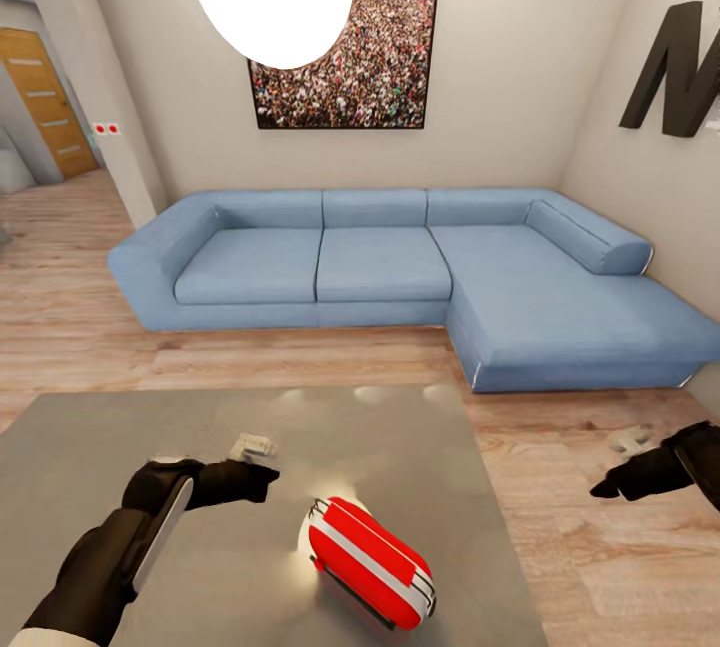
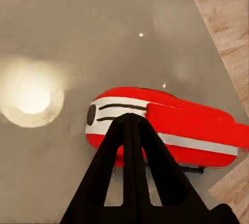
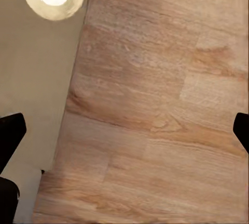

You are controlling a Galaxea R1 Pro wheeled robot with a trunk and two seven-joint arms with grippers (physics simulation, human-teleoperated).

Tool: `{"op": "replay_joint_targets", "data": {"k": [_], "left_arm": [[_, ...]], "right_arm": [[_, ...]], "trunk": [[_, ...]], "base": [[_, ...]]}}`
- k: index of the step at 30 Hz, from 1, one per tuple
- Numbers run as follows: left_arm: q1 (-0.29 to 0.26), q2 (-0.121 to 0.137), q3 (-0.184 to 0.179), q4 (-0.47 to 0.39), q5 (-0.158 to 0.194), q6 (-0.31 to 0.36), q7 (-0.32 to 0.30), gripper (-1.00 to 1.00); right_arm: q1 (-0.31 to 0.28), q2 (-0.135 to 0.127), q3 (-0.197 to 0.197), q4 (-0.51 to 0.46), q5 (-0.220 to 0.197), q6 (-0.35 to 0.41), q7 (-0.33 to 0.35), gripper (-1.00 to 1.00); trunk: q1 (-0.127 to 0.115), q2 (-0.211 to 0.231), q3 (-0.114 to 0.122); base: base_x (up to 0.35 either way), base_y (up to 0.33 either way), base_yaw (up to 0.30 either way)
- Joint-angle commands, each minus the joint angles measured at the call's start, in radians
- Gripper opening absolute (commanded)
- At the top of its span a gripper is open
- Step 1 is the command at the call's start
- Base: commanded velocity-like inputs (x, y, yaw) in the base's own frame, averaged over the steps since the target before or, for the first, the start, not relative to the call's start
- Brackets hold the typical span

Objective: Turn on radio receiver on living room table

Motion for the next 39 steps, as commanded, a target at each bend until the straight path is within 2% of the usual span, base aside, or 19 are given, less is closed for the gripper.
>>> {"op": "replay_joint_targets", "data": {"k": [1, 2, 4, 6, 8, 11, 12, 13, 17, 18, 21, 23, 27, 31, 33, 39], "left_arm": [[0.021, 0.004, 0.025, 0.004, 0.002, -0.019, -0.001, -1.0], [0.032, 0.006, 0.037, 0.005, 0.002, -0.027, -0.001, -1.0], [0.085, 0.01, 0.098, 0.008, 0.001, -0.062, -0.005, -1.0], [0.156, 0.013, 0.171, 0.01, 0.0, -0.115, -0.009, -1.0], [0.211, 0.016, 0.231, 0.013, -0.001, -0.162, -0.013, -1.0], [0.286, 0.024, 0.317, 0.035, -0.002, -0.231, -0.029, -1.0], [0.297, 0.025, 0.326, 0.042, -0.002, -0.243, -0.033, -1.0], [0.324, 0.026, 0.345, 0.068, -0.003, -0.285, -0.047, -1.0], [0.366, 0.028, 0.36, 0.146, -0.004, -0.407, -0.073, -1.0], [0.374, 0.028, 0.363, 0.19, -0.004, -0.453, -0.086, -1.0], [0.379, 0.031, 0.365, 0.217, -0.003, -0.482, -0.125, -1.0], [0.38, 0.034, 0.366, 0.221, -0.003, -0.488, -0.146, -1.0], [0.38, 0.035, 0.367, 0.226, -0.002, -0.493, -0.157, -1.0], [0.38, 0.035, 0.367, 0.229, -0.002, -0.494, -0.159, -1.0], [0.38, 0.035, 0.367, 0.229, -0.002, -0.494, -0.16, -1.0], [0.38, 0.035, 0.367, 0.23, -0.002, -0.493, -0.16, -1.0]], "right_arm": [[0.0, -0.007, -0.001, 0.039, -0.002, -0.025, -0.03, 1.0], [0.0, -0.01, -0.002, 0.057, -0.002, -0.037, -0.044, 1.0], [0.0, -0.029, -0.003, 0.159, -0.002, -0.103, -0.104, 1.0], [0.0, -0.05, -0.003, 0.302, -0.003, -0.205, -0.172, 1.0], [0.0, -0.055, -0.003, 0.396, -0.003, -0.279, -0.236, 1.0], [-0.005, -0.057, -0.002, 0.468, -0.005, -0.347, -0.303, 1.0], [-0.005, -0.056, -0.002, 0.473, -0.005, -0.353, -0.308, 1.0], [0.0, -0.053, -0.002, 0.483, -0.006, -0.364, -0.319, 1.0], [0.023, -0.049, -0.002, 0.492, -0.006, -0.373, -0.327, 1.0], [0.03, -0.046, -0.002, 0.493, -0.006, -0.375, -0.329, 1.0], [0.052, -0.036, -0.002, 0.494, -0.006, -0.375, -0.33, 1.0], [0.073, -0.018, -0.003, 0.494, -0.006, -0.374, -0.33, 1.0], [0.107, 0.044, -0.003, 0.494, -0.007, -0.372, -0.338, 1.0], [0.122, 0.084, -0.004, 0.494, -0.008, -0.372, -0.359, 1.0], [0.125, 0.096, -0.004, 0.494, -0.008, -0.371, -0.367, 1.0], [0.127, 0.108, -0.004, 0.494, -0.008, -0.371, -0.372, 1.0]], "trunk": [[0.0, 0.0, 0.002], [0.0, 0.0, 0.003], [0.0, 0.0, 0.006], [0.0, 0.0, 0.009], [0.0, 0.0, 0.012], [0.0, 0.0, 0.017], [0.0, 0.0, 0.019], [0.0, 0.0, 0.02], [0.0, 0.0, 0.026], [0.0, 0.0, 0.028], [0.0, 0.0, 0.032], [0.0, 0.0, 0.033], [0.0, 0.0, 0.033], [0.0, 0.0, 0.034], [0.0, 0.0, 0.034], [0.0, 0.0, 0.034]], "base": [[0.0, 0.0, 0.0], [0.0, 0.0, 0.0], [0.0, 0.0, 0.0], [0.0, 0.0, 0.0], [0.0, 0.0, 0.0], [0.0, 0.0, 0.0], [0.0, 0.0, 0.0], [0.0, 0.0, 0.0], [0.0, 0.0, 0.0], [0.0, 0.0, 0.0], [0.0, 0.0, 0.0], [0.0, 0.0, 0.0], [0.0, 0.0, 0.0], [0.0, 0.0, 0.0], [0.0, 0.0, 0.0], [0.0, 0.0, 0.0]]}}
